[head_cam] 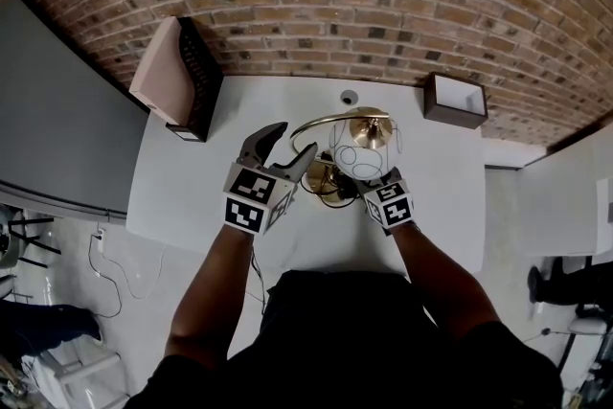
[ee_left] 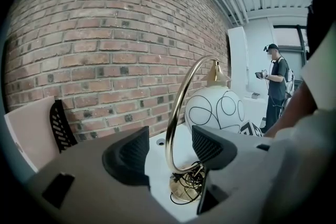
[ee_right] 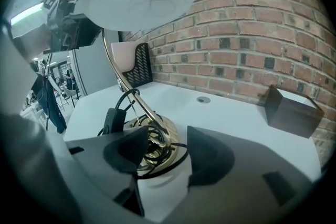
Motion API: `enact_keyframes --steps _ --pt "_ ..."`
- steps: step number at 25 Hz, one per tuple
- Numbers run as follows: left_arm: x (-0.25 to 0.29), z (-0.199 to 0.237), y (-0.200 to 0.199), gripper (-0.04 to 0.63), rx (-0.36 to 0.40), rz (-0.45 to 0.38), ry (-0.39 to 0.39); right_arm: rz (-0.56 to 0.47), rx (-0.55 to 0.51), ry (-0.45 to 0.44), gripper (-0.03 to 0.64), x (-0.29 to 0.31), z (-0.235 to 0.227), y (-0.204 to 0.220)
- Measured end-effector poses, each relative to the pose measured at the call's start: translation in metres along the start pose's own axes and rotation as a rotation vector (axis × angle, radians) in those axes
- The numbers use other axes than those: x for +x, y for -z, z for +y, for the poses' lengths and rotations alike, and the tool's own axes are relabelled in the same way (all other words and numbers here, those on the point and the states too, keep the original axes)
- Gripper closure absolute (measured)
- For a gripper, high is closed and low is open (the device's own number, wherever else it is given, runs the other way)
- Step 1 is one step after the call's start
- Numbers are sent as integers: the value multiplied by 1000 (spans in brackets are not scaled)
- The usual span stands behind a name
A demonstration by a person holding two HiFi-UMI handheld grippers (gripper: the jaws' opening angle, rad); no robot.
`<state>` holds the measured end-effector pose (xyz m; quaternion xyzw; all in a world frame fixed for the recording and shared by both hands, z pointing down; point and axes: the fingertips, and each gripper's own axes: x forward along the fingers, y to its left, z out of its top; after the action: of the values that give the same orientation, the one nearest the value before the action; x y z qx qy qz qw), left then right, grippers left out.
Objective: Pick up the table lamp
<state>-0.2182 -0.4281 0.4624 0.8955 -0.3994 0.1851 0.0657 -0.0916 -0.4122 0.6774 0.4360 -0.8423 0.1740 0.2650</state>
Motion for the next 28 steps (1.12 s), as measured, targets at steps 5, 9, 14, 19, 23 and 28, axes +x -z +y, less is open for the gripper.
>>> enact_keyframes --steps 5,9,14,19,23,28 --pt "-2 -2 -2 388 4 -3 -4 10 8 3 398 3 3 3" --pt "-4 -1 -2 405 6 -4 -11 19 12 5 419 5 4 5" --pt "-6 -2 -3 442 6 -4 -17 23 19 5 449 5 5 6" --pt "-7 -2 -4 474 9 -3 -21 31 28 14 496 5 4 6" --pt "-8 -2 -6 492 8 -9 -26 35 25 18 535 4 4 8" --pt "-10 -1 -6 502 5 -13 -36 33 29 23 548 5 3 7"
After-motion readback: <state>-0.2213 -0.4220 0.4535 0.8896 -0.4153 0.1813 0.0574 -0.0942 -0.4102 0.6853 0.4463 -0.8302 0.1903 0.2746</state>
